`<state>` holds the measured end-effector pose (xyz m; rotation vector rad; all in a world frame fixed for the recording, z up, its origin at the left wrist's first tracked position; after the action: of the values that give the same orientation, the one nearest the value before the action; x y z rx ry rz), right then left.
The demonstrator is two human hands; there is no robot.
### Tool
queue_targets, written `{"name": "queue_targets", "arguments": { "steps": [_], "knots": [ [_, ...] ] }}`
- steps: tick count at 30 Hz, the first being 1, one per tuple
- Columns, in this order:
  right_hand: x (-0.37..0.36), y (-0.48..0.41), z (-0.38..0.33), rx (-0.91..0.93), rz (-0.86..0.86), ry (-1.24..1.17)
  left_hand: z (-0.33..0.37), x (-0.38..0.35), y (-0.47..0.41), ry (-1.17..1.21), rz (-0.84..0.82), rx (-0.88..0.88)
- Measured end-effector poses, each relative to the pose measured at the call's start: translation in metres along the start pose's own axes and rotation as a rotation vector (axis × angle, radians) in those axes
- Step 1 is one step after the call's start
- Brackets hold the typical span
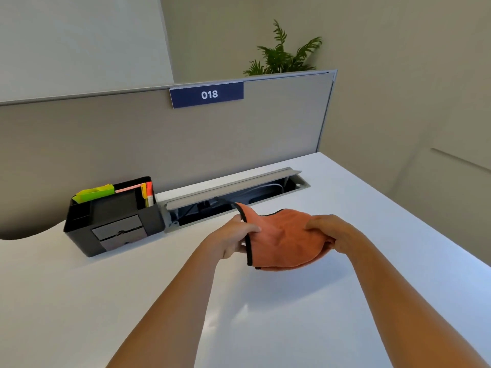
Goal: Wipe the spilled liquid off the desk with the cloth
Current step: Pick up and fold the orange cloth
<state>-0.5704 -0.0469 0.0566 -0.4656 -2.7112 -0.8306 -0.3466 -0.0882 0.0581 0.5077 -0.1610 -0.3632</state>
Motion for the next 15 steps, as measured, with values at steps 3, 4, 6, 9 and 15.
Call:
{"name": "queue_targets", "arguments": {
  "steps": [3,4,6,9,15],
  "knots": [
    [0.044,-0.028,0.001,0.022,0.068,-0.01,0.02,-0.043,-0.034,-0.041,-0.026,-0.036],
    [0.059,-0.038,0.001,0.038,0.104,-0.002,0.027,-0.058,-0.045,-0.064,-0.032,-0.054],
    [0.091,-0.059,0.002,0.077,0.189,0.004,0.039,-0.088,-0.068,-0.089,-0.04,-0.092],
    [0.131,-0.091,0.005,0.108,0.297,0.0,0.052,-0.125,-0.098,-0.068,-0.037,-0.121],
    [0.179,-0.156,-0.033,0.288,0.371,0.027,0.082,-0.168,-0.15,0.058,0.011,-0.245]
  ]
}}
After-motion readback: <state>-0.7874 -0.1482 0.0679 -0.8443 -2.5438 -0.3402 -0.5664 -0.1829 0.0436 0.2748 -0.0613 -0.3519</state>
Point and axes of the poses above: each hand's wrist, its own y-axis away from the middle knuckle, its own x-axis out of the back of the hand, z = x × y, the point moved 8 cm from there along -y, towards the middle knuckle, and after that the axes turned 4 degrees about z, right-handed, at the moved point
